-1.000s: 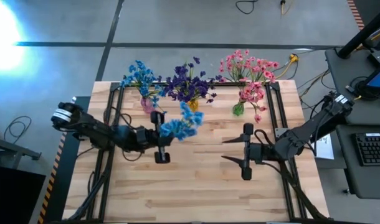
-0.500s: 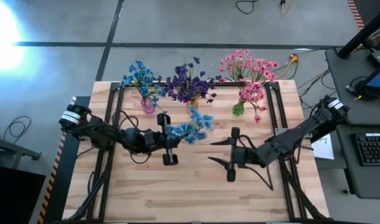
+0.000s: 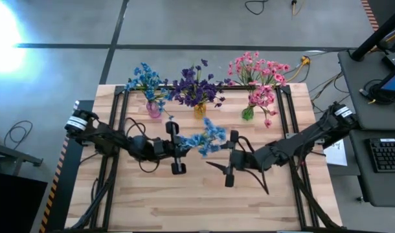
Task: Sort flowers into vase by color
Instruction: Put the blue flowers into the violet vase
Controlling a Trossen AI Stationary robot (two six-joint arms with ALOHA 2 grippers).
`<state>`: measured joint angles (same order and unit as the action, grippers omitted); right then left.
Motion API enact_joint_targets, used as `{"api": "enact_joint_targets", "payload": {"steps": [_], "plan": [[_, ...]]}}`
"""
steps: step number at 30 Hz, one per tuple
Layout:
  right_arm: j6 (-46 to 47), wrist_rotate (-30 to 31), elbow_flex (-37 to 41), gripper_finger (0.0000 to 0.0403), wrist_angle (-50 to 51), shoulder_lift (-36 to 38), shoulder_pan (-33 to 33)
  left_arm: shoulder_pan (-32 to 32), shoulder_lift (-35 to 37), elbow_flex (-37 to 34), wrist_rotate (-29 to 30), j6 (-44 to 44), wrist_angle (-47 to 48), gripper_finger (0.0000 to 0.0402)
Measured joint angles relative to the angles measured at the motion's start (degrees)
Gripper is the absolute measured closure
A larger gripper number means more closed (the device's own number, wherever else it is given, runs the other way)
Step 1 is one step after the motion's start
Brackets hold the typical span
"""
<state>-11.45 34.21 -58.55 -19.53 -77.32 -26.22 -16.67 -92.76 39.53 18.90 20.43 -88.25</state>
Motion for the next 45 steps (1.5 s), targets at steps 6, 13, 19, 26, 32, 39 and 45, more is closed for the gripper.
{"api": "enact_joint_targets", "payload": {"steps": [6, 13, 19, 26, 32, 39, 45], "plan": [[0.4, -1.7, 1.0, 0.0184, -7.9, -0.6, 0.9, -0.1, -0.2, -1.3, 0.0, -1.3, -0.1, 0.0401], [1.8, -3.0, 0.9, 0.0184, -12.3, -0.9, 3.8, -0.1, -0.2, -1.9, 0.0, -1.9, 0.0, 0.0401], [2.9, -7.7, 0.9, 0.0184, -13.2, -1.2, 5.6, -0.1, -0.2, -1.7, 0.0, -1.6, 1.4, 0.0401], [4.7, -13.8, 0.9, 0.0184, -14.4, -2.2, 8.5, -0.1, -0.5, -1.0, 0.1, -2.6, 2.6, 0.0401], [4.0, -15.2, 0.9, 0.0184, -15.6, -4.5, 9.8, -0.1, -3.7, 2.0, 4.3, -3.0, 2.6, 0.0401], [4.5, -15.1, 0.8, 0.0214, -16.2, -5.0, 9.7, -0.2, -4.6, 1.9, 4.1, -2.3, 0.1, 0.0401], [4.8, -14.9, 0.8, 0.0279, -17.6, -5.0, 9.8, -0.2, -4.6, 1.7, 3.7, -2.2, -0.1, 0.04]]}}
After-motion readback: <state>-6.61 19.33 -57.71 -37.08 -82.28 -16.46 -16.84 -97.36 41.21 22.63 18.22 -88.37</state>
